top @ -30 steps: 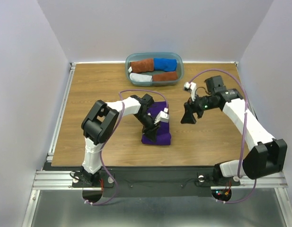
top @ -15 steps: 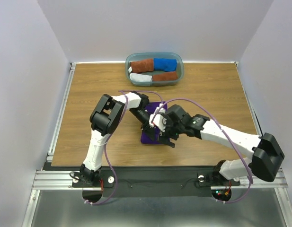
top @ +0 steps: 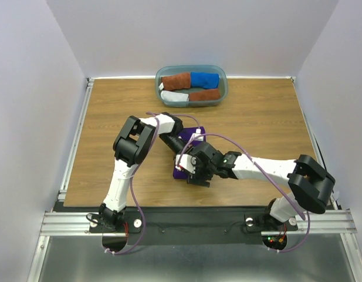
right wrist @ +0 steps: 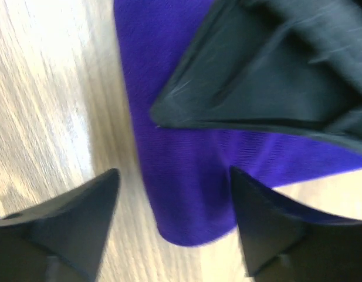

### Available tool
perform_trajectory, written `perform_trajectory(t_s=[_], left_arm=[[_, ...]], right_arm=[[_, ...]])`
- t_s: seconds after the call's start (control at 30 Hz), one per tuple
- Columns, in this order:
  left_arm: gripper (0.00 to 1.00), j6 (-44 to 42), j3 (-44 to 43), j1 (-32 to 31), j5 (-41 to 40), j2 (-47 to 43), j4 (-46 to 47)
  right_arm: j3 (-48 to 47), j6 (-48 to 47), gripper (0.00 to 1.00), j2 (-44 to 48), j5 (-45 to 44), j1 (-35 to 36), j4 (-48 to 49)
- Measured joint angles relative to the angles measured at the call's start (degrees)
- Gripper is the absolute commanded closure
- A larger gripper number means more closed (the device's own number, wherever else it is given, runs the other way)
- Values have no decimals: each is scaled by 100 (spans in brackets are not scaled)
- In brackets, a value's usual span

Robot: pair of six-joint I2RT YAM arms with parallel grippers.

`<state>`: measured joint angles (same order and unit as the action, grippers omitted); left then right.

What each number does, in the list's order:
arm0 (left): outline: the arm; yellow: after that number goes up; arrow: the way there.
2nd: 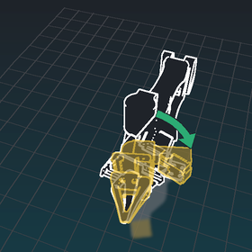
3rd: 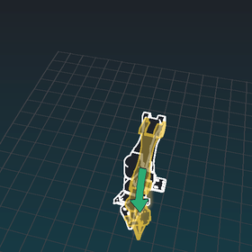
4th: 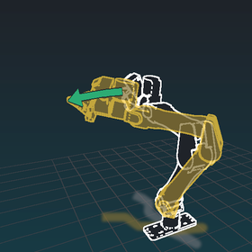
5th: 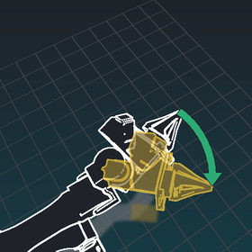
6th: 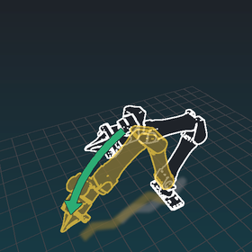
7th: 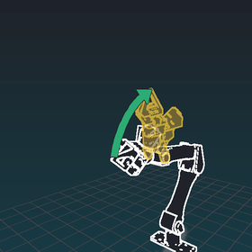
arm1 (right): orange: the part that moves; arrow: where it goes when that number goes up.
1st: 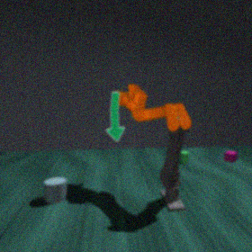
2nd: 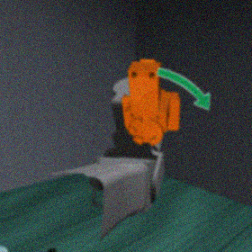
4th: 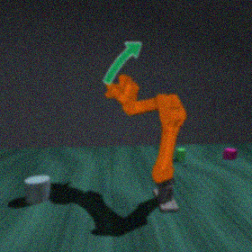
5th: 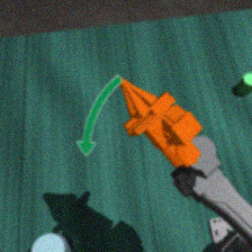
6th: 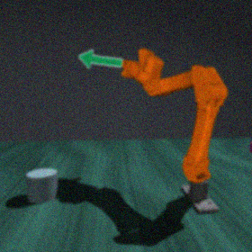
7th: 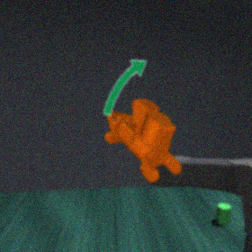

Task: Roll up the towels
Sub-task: Roll the towel

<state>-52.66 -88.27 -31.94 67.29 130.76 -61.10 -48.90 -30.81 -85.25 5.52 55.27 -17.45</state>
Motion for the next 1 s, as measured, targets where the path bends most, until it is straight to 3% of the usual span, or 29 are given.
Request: perform_trajectory(t_s=[0.13,0.2,0.23,0.27,0.37,0.47,0.53,0.63,0.8,1.0], left_arm=[[61,-4,0,20,-11,2,-44],[58,-42,2,22,-31,2,-81],[54,-48,7,26,-35,2,-92],[51,-55,17,31,-39,2,-96],[41,-68,144,92,-20,-52,-83],[32,-96,289,186,-74,-216,-20],[18,-151,385,251,-90,-330,-15],[8,-299,533,415,-175,-581,-48],[4,-511,695,1082,-695,-1126,98],[1,-190,1482,2201,-1231,-2420,1062]], right_arm=[[175,-33,57,-232,87,7,173],[177,-26,66,-260,109,-15,260],[177,-35,72,-260,155,-17,280],[177,-28,84,-260,199,-17,295],[177,-7,99,-260,365,-55,339],[184,17,99,-260,649,-205,398],[184,24,99,-264,962,-400,385],[111,24,99,-323,1386,-636,280],[-271,33,99,-595,1943,-866,-247],[-914,131,100,-1113,2573,-953,-975]])
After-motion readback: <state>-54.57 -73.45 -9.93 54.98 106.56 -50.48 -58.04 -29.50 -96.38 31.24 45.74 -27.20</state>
